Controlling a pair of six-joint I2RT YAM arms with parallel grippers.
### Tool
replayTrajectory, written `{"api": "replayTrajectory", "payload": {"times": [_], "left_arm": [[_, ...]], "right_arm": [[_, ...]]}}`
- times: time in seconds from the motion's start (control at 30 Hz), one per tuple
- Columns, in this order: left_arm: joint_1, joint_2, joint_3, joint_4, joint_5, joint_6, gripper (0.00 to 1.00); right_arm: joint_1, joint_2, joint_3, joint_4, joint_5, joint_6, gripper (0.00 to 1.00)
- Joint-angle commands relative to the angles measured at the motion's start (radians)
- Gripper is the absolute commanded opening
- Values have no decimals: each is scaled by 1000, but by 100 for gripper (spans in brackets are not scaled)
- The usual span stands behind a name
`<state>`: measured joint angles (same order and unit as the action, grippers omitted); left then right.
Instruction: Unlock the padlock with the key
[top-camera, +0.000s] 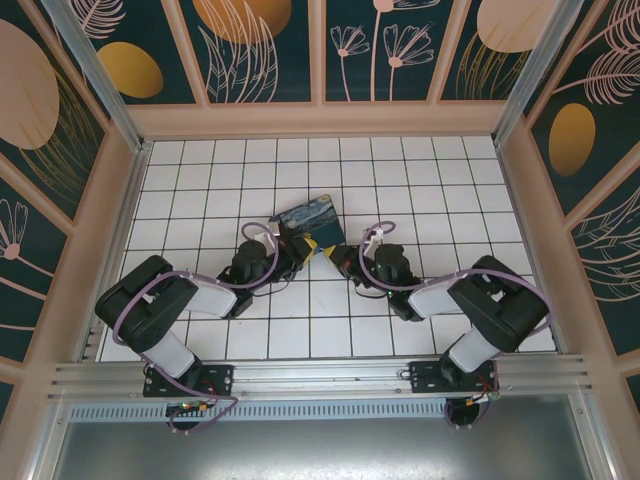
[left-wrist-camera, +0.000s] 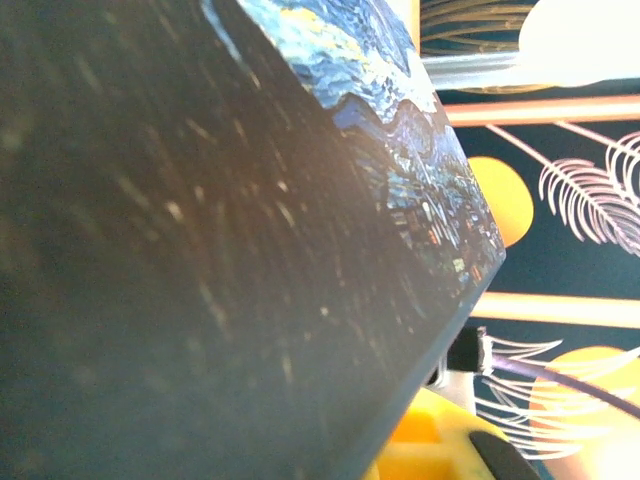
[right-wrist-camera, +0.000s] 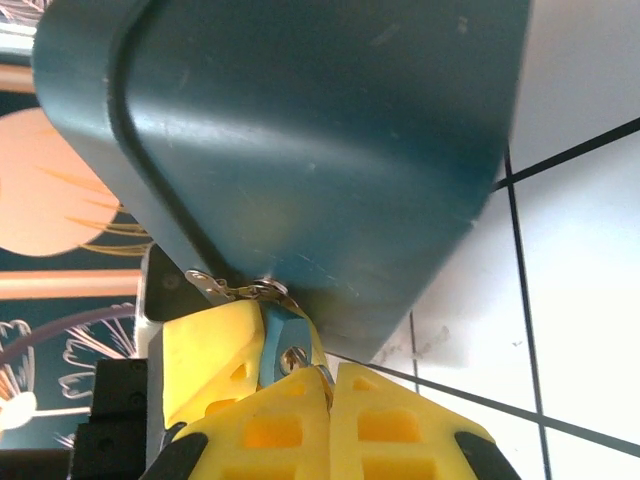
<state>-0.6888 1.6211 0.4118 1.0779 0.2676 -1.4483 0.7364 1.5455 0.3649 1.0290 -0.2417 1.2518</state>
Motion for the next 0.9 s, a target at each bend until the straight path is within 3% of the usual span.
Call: {"api": "replayTrajectory", "payload": {"times": [0.0, 0.23, 0.53, 0.87], "left_arm": [[-56, -23, 34, -15, 222, 75, 0], [-56, 0, 12, 74, 211, 16, 0], [-56, 86, -45, 433, 244, -223, 0], [-56, 43, -28, 333, 260, -165, 0]], "right_arm": [[-7, -58, 70, 7, -98, -91, 0], [6, -44, 37, 89, -98, -38, 0], [26, -20, -53, 292, -43, 112, 0], [26, -122, -20, 121, -54, 19, 0]]}}
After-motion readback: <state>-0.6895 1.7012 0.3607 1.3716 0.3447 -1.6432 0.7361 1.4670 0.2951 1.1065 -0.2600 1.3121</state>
